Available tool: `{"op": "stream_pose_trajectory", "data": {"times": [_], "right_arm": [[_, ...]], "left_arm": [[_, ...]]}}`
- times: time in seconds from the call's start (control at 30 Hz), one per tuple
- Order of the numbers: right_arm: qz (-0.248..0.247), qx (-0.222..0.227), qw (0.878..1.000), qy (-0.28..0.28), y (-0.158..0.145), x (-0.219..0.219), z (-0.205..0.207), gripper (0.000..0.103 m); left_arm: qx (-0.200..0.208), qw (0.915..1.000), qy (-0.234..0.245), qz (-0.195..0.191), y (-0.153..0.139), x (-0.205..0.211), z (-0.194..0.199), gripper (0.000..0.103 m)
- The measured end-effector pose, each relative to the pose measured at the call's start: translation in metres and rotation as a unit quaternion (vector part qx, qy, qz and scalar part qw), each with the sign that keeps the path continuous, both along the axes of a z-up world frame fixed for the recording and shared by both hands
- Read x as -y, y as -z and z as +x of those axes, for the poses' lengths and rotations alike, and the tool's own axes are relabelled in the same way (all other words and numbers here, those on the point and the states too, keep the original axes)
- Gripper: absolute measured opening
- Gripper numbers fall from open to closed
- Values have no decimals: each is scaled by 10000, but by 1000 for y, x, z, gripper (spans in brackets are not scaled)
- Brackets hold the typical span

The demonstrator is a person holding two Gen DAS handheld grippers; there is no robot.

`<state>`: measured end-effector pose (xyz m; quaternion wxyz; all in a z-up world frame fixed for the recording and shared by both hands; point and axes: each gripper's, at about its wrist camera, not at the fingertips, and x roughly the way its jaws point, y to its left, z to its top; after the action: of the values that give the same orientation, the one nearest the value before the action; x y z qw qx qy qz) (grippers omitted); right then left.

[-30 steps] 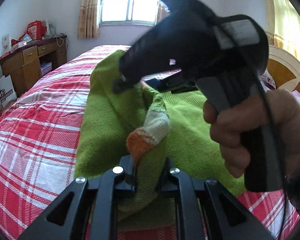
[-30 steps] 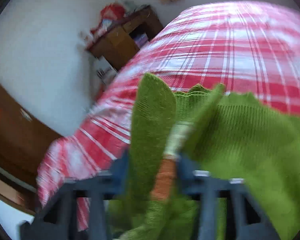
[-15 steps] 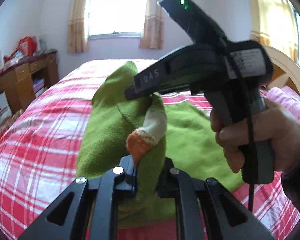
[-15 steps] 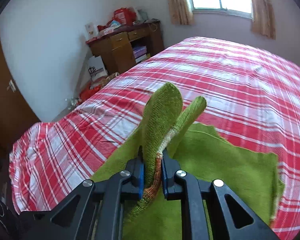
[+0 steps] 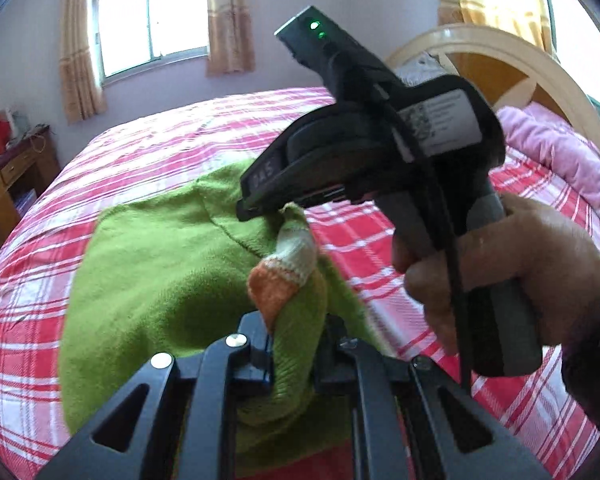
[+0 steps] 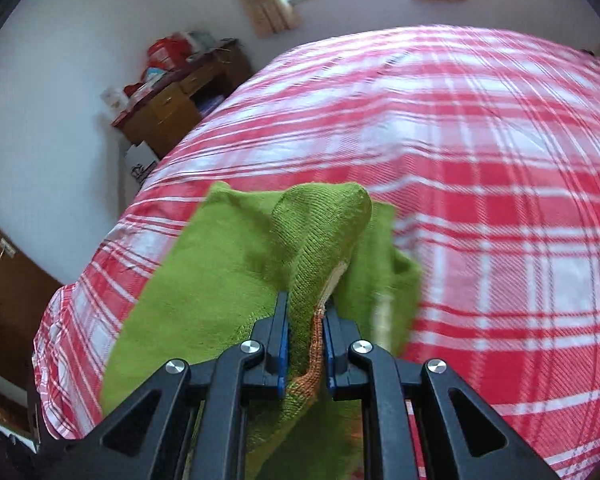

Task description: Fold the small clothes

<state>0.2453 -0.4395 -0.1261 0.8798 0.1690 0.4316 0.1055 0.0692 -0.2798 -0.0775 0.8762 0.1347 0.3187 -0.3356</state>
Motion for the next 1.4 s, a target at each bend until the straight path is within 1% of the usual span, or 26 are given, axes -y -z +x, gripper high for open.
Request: {"op": "stream_pose_trajectory", "data": {"times": [0.1,0.17,0.2,0.3,0.33,0.37,0.43,0.5,0.57,0.6,0.7,0.77,0.83,0.87,0.9,0.93,1.03,1.1,1.13,1.17,1.2,1.23,1.27,1.3,1.33,1.4], "right_arm": [[294,-37,9994,175,13,19,-4,13],[346,-55,9992,214,20,23,-5,13],[351,-60,9991,228,24,23,-6,13],[506,90,9980,355,32,27,-12,15],[618,126,9971,432,34,30,-15,16],[733,145,9959,505,35,33,-20,17],[983,139,9932,600,35,40,-32,21],[1085,173,9904,843,28,51,-55,33],[987,279,9878,1169,18,60,-85,34],[986,359,9866,1253,13,63,-101,34],[1072,571,9846,1254,-4,58,-139,34],[959,798,9862,1091,-20,44,-159,34],[675,1021,9906,617,-39,18,-169,40],[529,1029,9926,365,-43,4,-170,54],[361,1004,9942,151,-46,-8,-168,62],[146,972,9952,-24,-49,-19,-165,62],[-835,757,9927,-430,-40,-52,-151,62],[-1191,522,9899,-565,-25,-58,-146,62],[-1375,349,9878,-640,-14,-62,-142,61],[-1487,248,9862,-678,-6,-62,-142,53],[-1605,182,9847,-651,1,-63,-142,43],[-1680,129,9839,-592,6,-63,-144,40],[-1565,112,9863,-508,8,-62,-149,33],[-1451,144,9884,-436,7,-61,-154,22],[-1386,178,9894,-406,5,-59,-158,17],[-859,345,9953,-276,-3,-53,-172,14]], "left_arm": [[31,9999,15,129,6,13,-6,13],[52,9998,21,211,10,14,-8,14],[99,9997,63,237,11,14,-11,16],[67,9996,241,148,4,0,-11,19],[4,9994,347,4,-2,-11,-17,26],[-25,9990,441,-82,-6,-23,-23,30],[10,9985,511,-186,-12,-48,-29,50],[98,9987,331,-377,-19,-90,-35,62],[42,9983,130,-563,-20,-127,-33,63],[-2,9983,-25,-580,-18,-141,-29,63],[-94,9976,-569,-396,-5,-175,-20,63],[-262,9952,-923,-210,6,-185,-11,63],[-436,9939,-993,-218,13,-182,-5,63],[-468,9936,-1009,-184,16,-180,-5,63],[-470,9939,-987,-143,18,-179,-7,64],[-436,9945,-946,-76,20,-173,-6,67],[-242,9931,-1101,320,25,-158,2,67],[-342,9906,-1284,315,27,-161,13,70],[-454,9896,-1348,221,27,-164,18,70],[-541,9888,-1387,96,27,-167,20,67],[-631,9885,-1373,-98,25,-172,22,55],[-698,9890,-1283,-215,26,-173,22,31],[-855,9903,-1029,-377,27,-173,20,19],[-834,9906,-1016,-374,27,-172,17,17],[-714,9914,-1031,-369,26,-172,12,16],[-665,9915,-1001,-498,21,-177,7,15]]}}
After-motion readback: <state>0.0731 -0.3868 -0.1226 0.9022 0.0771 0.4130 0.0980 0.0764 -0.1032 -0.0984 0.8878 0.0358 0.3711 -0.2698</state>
